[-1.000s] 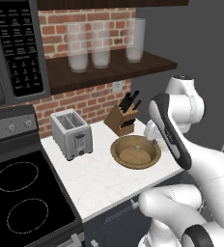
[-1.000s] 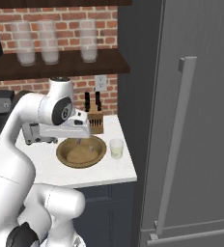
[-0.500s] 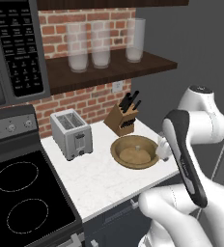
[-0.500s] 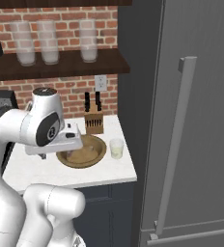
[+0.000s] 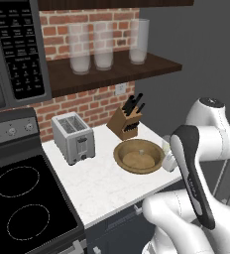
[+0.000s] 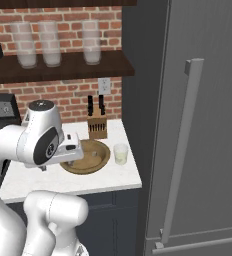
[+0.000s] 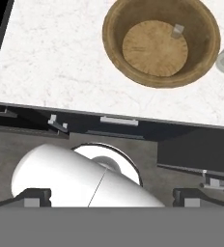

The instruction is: Grab a lemon wedge from the fridge and one ice cube from the ice bowl, and put them in the glass of lemonade.

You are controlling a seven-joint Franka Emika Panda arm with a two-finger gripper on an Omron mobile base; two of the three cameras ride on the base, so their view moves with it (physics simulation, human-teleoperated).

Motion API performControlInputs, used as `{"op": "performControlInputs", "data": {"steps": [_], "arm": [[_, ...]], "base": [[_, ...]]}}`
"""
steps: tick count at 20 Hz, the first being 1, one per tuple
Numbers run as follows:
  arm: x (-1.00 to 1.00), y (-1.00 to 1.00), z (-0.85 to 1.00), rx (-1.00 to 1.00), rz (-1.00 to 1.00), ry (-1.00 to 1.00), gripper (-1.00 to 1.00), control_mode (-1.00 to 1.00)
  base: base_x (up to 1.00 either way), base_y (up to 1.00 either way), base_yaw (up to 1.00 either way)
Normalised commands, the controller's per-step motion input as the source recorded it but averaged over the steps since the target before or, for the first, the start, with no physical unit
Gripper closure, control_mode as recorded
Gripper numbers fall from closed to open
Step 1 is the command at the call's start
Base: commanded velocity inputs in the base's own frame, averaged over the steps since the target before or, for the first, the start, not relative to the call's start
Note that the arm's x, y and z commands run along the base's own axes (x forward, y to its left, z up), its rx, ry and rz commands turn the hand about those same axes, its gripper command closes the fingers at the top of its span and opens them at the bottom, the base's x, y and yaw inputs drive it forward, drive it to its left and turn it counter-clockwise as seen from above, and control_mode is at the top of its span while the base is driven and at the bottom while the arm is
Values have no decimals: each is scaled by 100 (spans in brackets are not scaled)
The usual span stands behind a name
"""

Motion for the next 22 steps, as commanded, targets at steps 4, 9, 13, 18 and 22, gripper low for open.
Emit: {"op": "performControlInputs", "data": {"steps": [4,9,13,18,22], "arm": [[0,0,0,0,0,0,-100,-100],[0,0,0,0,0,0,-100,-100],[-1,0,0,0,0,0,-100,-100],[-54,-29,0,2,-2,-7,-100,-100],[-61,-32,0,1,-7,-7,-100,-100]], "base": [[0,0,0],[0,0,0],[0,0,0],[0,0,0],[0,0,0]]}}
